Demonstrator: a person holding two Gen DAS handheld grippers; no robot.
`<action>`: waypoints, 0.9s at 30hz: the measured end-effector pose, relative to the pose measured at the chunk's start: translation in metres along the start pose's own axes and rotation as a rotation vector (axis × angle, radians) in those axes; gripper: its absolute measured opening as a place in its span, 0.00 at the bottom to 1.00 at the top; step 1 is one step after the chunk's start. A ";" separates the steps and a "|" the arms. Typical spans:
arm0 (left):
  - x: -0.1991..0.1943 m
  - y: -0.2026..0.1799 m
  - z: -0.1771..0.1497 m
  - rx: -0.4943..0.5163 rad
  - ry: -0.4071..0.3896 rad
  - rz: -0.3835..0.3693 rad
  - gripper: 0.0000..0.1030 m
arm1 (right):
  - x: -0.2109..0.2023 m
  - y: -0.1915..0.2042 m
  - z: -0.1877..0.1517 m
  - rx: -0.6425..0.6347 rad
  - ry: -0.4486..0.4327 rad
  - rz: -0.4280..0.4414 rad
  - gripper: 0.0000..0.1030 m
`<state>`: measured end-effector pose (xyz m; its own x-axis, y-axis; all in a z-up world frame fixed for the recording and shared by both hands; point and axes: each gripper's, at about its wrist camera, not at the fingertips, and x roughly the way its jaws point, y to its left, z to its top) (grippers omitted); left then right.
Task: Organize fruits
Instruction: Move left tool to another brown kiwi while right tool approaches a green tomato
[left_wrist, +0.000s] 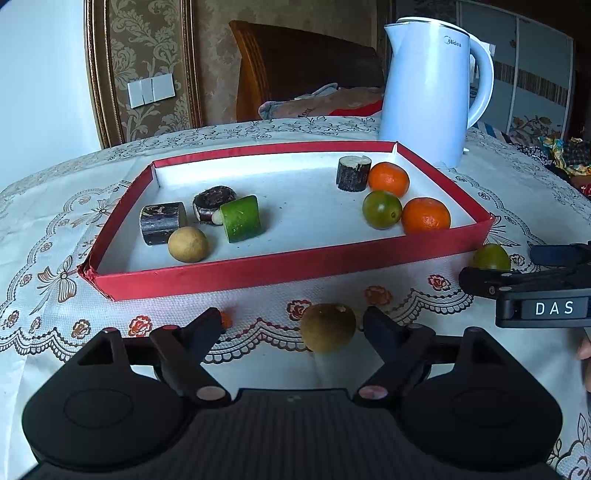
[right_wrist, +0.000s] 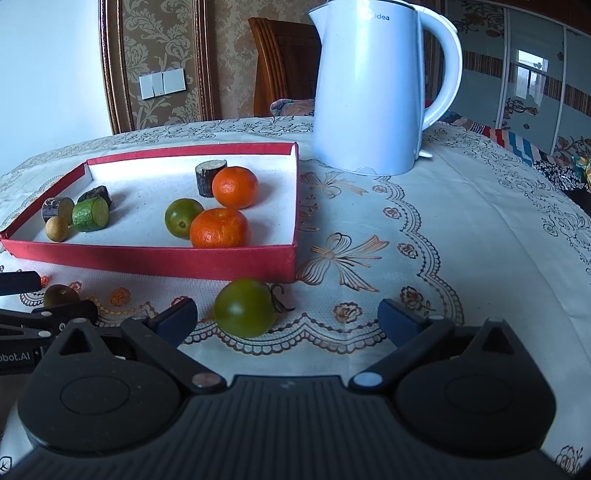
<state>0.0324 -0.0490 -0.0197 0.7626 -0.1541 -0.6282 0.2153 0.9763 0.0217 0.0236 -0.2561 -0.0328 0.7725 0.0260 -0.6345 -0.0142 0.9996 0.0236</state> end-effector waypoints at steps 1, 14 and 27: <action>0.000 0.000 0.000 0.000 0.000 0.000 0.82 | 0.001 0.001 0.000 0.000 0.000 0.001 1.00; 0.000 0.000 0.000 -0.001 0.000 0.000 0.82 | 0.004 0.004 0.001 -0.018 0.009 0.002 0.97; -0.007 -0.002 -0.002 0.012 -0.030 -0.012 0.81 | 0.002 0.003 0.001 -0.017 0.000 0.013 0.84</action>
<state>0.0260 -0.0495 -0.0169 0.7780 -0.1708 -0.6046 0.2316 0.9725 0.0234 0.0258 -0.2529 -0.0337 0.7723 0.0393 -0.6340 -0.0351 0.9992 0.0192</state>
